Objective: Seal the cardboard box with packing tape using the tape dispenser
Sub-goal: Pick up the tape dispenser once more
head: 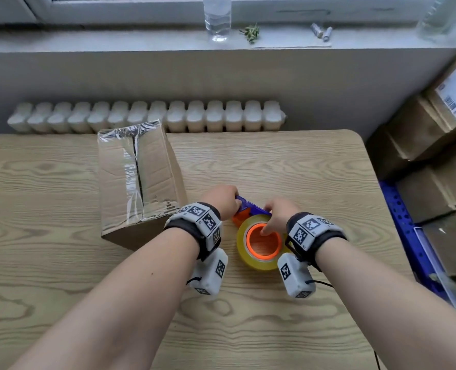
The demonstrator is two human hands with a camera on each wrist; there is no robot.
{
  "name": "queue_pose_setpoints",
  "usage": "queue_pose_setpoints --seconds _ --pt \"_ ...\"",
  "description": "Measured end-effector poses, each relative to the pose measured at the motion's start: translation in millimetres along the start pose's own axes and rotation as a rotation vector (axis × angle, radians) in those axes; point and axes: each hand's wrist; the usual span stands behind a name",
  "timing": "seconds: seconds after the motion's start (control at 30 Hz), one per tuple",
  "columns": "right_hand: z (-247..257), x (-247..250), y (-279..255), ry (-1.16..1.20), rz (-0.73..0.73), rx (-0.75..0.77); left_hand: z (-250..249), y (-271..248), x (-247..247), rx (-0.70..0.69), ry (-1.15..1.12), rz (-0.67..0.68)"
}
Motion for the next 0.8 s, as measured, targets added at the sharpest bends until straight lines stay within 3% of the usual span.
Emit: queue_pose_setpoints --seconds 0.37,0.8 --pt "-3 9 -8 -0.04 -0.114 0.032 -3 -9 10 -0.007 -0.166 -0.082" --pt "3 68 -80 0.036 -0.337 0.101 -17 -65 74 -0.035 -0.172 -0.282"
Point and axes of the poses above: each hand's wrist, its own y-axis towards the middle knuckle, its own x-axis out of the back of the hand, z = x × y, and after that the axes turned 2 degrees about -x, right-handed
